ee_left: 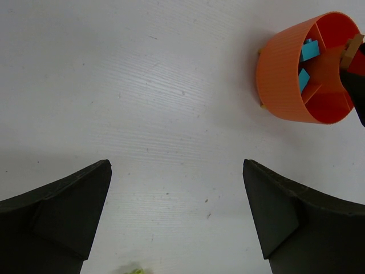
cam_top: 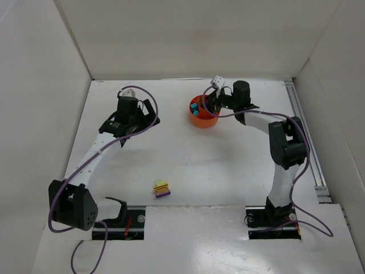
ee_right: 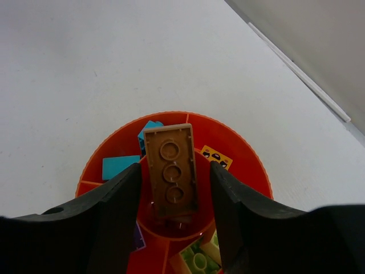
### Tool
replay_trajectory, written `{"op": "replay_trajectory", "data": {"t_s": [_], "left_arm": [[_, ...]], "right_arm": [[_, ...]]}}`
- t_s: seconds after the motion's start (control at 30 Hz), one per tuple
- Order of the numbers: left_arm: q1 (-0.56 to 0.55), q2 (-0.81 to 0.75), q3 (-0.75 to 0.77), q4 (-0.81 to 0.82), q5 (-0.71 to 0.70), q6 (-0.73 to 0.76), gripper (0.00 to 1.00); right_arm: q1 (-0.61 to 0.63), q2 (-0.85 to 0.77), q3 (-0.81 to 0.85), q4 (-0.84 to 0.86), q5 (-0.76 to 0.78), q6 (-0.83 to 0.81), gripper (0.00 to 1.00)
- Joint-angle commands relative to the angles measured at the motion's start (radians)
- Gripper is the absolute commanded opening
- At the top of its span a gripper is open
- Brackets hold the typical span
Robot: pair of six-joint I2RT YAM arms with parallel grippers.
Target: Sort the legos into containers by color
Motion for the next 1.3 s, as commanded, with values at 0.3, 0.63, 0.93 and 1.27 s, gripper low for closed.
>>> {"op": "replay_trajectory", "data": {"t_s": [0.3,0.63,0.93,1.27], "left_arm": [[0.006,-0.054,0.015,0.012,0.002,-0.001,0.99],[0.006,-0.063,0.015,0.012,0.002,0.009,0.99],[0.006,-0.045,0.015,0.021,0.011,0.009,0.99],[0.006,-0.036,0.015,0.031,0.011,0.027,0.99]], "right_arm": [[-0.006,-0.088,-0.035,0.051,0.003,0.009,0.63],[-0.015,-0.155,-0.065,0.051,0.072,0.039,0.55],[0.078,-0.146,0.078,-0.176,0.337,-0.024,0.51],[0.176,-0.014,0.32,-0.392,0.489,-0.074,0.71]]}}
